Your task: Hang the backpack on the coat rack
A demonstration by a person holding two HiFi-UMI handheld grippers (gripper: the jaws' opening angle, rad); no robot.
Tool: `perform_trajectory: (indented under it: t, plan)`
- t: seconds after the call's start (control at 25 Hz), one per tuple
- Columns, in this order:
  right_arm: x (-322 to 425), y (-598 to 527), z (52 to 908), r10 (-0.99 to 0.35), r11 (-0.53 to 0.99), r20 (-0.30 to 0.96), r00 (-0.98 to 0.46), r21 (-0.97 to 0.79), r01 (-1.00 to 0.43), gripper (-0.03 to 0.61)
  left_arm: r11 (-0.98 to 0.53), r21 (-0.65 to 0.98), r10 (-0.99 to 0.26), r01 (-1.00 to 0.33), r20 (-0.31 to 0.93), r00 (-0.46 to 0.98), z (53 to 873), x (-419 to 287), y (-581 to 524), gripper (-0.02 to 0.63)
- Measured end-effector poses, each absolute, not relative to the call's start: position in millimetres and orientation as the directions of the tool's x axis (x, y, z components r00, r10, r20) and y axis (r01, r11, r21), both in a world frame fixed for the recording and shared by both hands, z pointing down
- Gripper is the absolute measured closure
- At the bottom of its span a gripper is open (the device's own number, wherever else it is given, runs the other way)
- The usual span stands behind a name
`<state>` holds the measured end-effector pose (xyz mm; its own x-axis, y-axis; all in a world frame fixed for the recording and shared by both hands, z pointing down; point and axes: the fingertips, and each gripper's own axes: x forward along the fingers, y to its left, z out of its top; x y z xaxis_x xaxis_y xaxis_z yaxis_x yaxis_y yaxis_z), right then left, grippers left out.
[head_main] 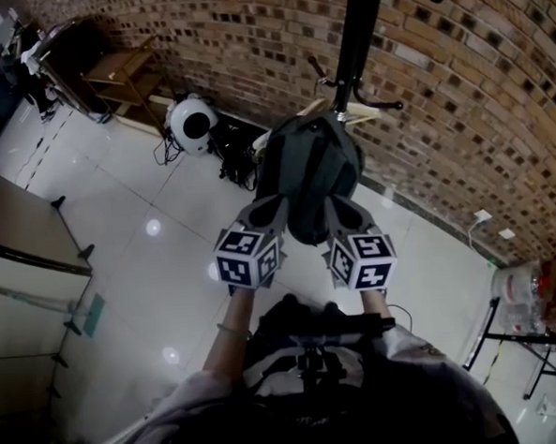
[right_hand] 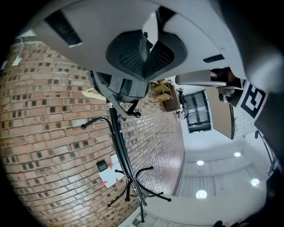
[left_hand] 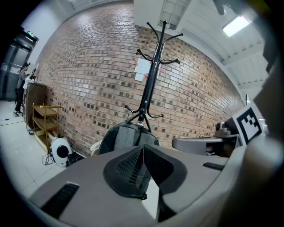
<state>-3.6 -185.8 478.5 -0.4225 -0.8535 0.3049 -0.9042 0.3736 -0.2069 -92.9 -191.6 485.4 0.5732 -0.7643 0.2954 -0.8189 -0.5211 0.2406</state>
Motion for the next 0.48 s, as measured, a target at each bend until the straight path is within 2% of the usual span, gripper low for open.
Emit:
perform_trajectory:
  t: [0.48]
  plan:
    - [47.0,-149.0,473.4,-0.807,0.461,0.31,-0.504,-0.205,-0.864,0.577,-0.453,0.238,-0.809,-0.859,0.296,0.508,479.9,-38.0,-137.6,0.607]
